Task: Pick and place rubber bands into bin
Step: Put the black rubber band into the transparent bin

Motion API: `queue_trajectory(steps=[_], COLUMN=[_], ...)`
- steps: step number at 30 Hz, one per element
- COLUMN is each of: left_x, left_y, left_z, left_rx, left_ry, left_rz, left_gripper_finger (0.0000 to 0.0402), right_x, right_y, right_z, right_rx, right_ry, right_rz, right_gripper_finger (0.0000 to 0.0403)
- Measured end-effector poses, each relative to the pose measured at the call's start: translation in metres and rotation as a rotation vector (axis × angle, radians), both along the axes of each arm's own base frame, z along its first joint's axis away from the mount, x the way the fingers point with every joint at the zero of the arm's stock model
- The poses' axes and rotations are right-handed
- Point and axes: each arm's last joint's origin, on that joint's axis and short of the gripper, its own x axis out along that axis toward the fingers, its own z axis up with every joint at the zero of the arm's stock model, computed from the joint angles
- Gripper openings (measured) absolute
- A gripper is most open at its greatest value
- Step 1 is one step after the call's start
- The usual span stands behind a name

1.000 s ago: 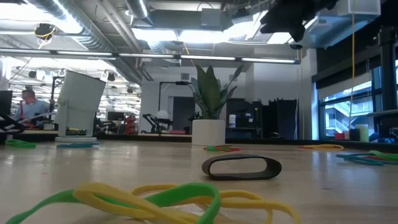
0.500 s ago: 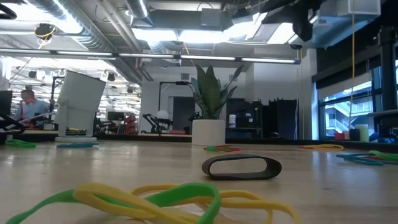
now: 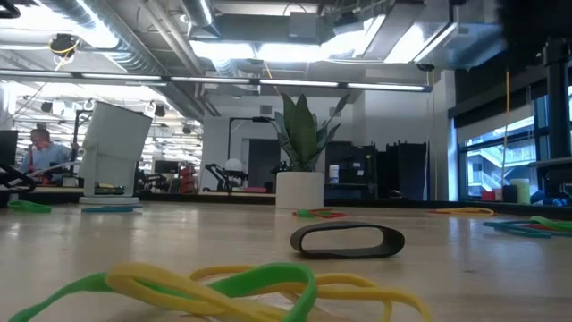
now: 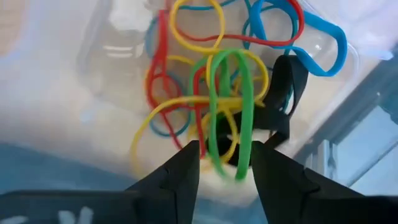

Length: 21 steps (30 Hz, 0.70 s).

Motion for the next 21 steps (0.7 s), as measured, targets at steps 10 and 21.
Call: queue_trajectory(steps=[10,21], left_x=[-0.013,0.059], left_y=[0.036,0.065], left_z=[0.042,0.105], left_rx=[0.006,0.165], left_ry=[0.015,-0.144], left_rz=[0.107,0.093], left_gripper_finger=[0.0098,0.0054], right_x=[-0.041,-0.094], right_y=[0.039,0.012], right_z=[-0.067,-0.104], right_rx=[0.111,0.242], right_ry=[0.011,0.018], right_rz=[0.043,0.079], right_gripper_finger=[0.0002,0.0001])
